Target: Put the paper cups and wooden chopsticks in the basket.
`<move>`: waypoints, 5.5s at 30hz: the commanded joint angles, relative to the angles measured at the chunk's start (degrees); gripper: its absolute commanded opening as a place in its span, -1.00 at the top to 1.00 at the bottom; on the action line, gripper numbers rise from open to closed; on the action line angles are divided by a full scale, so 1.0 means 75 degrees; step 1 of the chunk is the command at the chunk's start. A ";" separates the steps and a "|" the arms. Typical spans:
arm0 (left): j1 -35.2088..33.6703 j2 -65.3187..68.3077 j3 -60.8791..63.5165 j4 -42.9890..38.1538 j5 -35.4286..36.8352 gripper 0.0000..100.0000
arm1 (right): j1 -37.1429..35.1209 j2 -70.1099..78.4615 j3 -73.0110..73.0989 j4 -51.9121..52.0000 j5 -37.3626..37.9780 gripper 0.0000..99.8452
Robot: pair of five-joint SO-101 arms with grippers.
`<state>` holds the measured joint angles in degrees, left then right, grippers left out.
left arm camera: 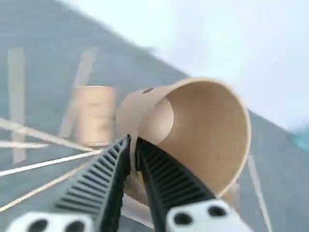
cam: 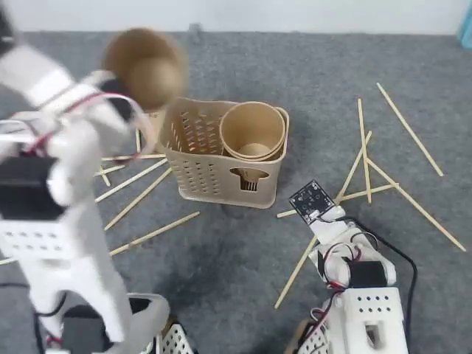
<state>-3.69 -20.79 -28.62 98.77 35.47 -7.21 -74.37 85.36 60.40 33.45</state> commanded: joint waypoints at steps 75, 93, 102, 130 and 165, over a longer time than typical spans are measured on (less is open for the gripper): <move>0.3622 -0.5837 1.1223 -0.8990 -0.2743 0.95 | -0.0147 -0.0100 0.0047 -0.0346 -0.0012 0.98; 0.3727 -0.4232 1.2208 -1.1053 -0.2743 0.95 | -0.0158 -0.0100 0.0047 -0.0346 -0.0012 0.98; 0.3727 -0.4185 1.2220 -1.0057 -0.2743 0.95 | -0.0158 -0.0100 0.0047 -0.0346 0.0000 0.98; -0.3259 -0.0926 0.5972 -0.7361 -0.1958 0.95 | -0.0158 -0.0100 0.0059 -0.0334 -0.0012 0.98; -0.6142 0.8205 -0.0100 -0.8088 -0.3575 0.54 | -0.0158 -0.0100 0.0059 -0.0358 -0.0012 0.98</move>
<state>-49.58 39.25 -24.48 39.87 9.01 -7.91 -74.46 86.24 58.81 33.45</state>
